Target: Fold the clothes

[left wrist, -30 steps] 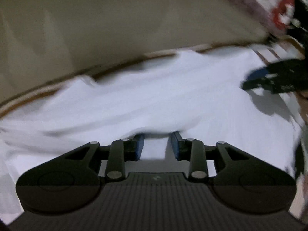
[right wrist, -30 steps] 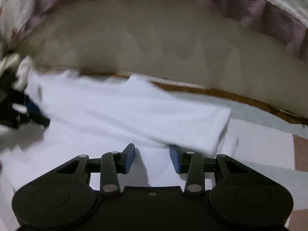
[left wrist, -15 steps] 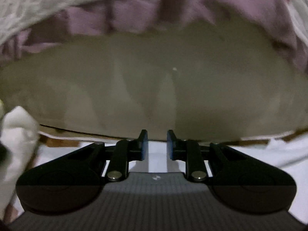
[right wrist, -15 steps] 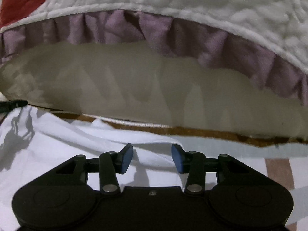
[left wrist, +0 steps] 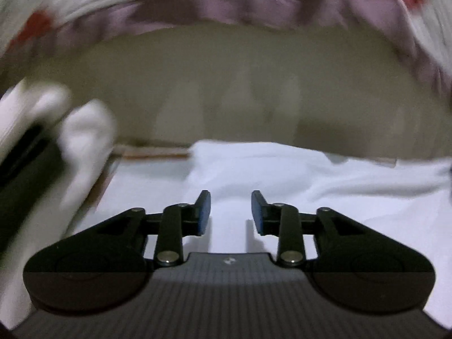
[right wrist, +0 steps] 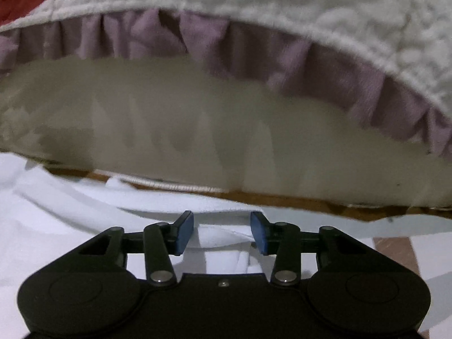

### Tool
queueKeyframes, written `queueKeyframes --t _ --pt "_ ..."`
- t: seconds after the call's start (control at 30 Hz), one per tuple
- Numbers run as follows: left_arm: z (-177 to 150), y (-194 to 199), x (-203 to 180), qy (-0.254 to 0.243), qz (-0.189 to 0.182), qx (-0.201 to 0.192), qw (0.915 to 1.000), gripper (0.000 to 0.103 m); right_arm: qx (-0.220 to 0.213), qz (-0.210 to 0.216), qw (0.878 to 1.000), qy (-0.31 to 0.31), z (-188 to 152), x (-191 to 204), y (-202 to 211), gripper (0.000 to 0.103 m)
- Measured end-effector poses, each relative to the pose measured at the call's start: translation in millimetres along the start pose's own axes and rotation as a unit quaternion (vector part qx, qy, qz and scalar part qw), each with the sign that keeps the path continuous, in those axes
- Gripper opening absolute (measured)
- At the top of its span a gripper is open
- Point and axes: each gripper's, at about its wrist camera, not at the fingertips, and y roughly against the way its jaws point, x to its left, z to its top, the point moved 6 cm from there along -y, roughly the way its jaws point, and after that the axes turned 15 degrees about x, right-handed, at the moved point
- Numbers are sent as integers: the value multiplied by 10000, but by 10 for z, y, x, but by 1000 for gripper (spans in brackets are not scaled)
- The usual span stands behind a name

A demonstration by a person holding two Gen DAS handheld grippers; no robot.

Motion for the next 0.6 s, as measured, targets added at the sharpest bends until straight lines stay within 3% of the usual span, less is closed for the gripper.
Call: queueKeyframes --t 0.03,0.17,0.23,0.27,0.33,0.4,0.5,0.6 --pt "-68 76 77 186 -61 65 9998 32 -39 53 9999 -115 1 0 11 49" --pt "-470 316 318 892 -190 377 9951 32 -35 979 9896 -1058 102 -122 42 56" --pt "-737 547 413 1381 -327 395 9891 32 -80 1784 9633 -2002 151 -306 98 57" --pt "-881 698 455 1702 -400 349 9840 32 -84 1911 9528 -2357 129 -394 132 66" --pt "-1082 969 457 1996 -691 233 9772 34 -76 2060 9355 -2869 63 -535 218 68" --pt "-1119 1090 386 1808 -844 304 9794 34 15 1750 9526 -2487 -107 -509 388 68" --pt "-1154 1144 414 1944 -813 300 9771 38 -95 1512 9732 -1728 -576 -354 766 68" --pt "-1254 1024 449 2503 -1115 516 9603 38 -103 1496 9763 -1558 -1164 -301 1101 68"
